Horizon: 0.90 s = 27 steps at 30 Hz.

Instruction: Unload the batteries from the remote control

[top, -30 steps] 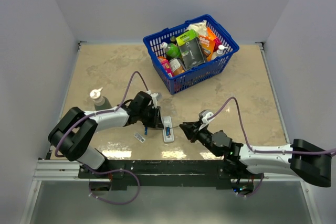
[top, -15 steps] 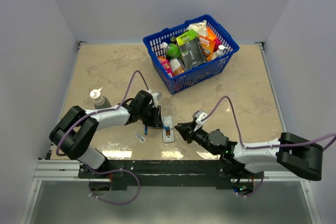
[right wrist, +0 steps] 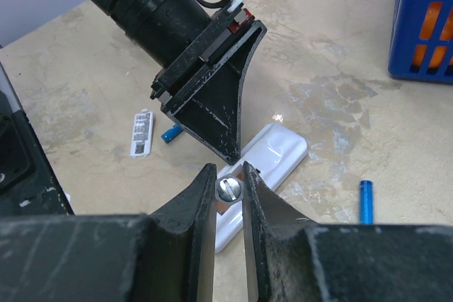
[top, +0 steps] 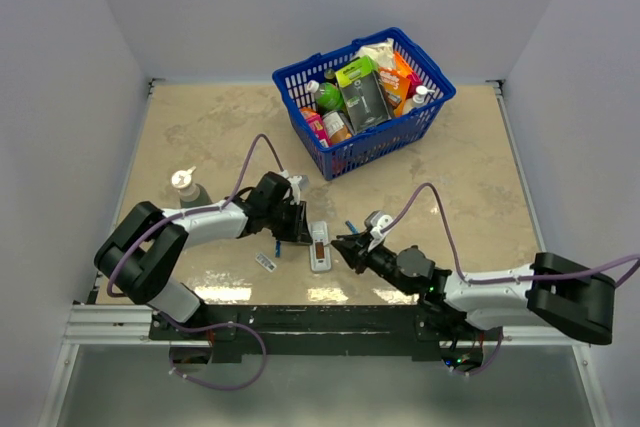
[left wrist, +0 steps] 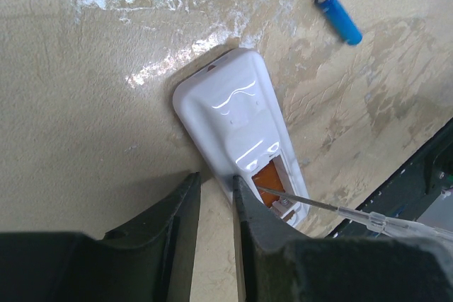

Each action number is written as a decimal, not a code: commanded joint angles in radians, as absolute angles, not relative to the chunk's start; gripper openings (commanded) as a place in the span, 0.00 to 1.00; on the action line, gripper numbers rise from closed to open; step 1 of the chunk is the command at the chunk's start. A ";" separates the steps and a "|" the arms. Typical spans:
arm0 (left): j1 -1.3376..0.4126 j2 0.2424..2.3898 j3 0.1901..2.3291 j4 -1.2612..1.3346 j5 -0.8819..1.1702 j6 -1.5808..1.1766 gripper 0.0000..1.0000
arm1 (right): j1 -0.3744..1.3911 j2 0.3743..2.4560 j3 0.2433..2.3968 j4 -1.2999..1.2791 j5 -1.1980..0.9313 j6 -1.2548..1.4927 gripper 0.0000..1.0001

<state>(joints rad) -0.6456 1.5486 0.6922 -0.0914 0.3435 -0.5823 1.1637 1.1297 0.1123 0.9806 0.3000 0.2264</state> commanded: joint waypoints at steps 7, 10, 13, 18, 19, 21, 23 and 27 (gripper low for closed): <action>-0.657 1.502 0.730 -0.084 0.279 -0.572 0.29 | 1.169 0.967 0.230 0.635 0.348 0.290 0.00; -0.655 1.456 0.755 -0.107 0.259 -0.569 0.30 | 1.169 0.881 0.265 0.574 0.440 0.305 0.00; -0.653 1.413 0.793 -0.133 0.227 -0.566 0.31 | 1.169 0.819 0.305 0.517 0.618 0.275 0.00; -0.650 1.336 0.816 -0.173 0.183 -0.549 0.37 | 1.039 0.857 0.397 0.420 0.880 0.228 0.00; -0.649 1.324 0.816 -0.175 0.180 -0.546 0.40 | 0.979 0.873 0.429 0.373 0.853 0.235 0.00; -0.650 1.281 0.815 -0.182 0.176 -0.538 0.45 | 0.808 0.908 0.448 0.344 0.810 0.271 0.00; -0.649 1.235 0.811 -0.189 0.175 -0.526 0.52 | 0.727 0.943 0.463 0.330 0.773 0.279 0.00; -0.649 1.177 0.807 -0.235 0.156 -0.493 0.64 | 0.609 0.988 0.475 0.356 0.744 0.296 0.00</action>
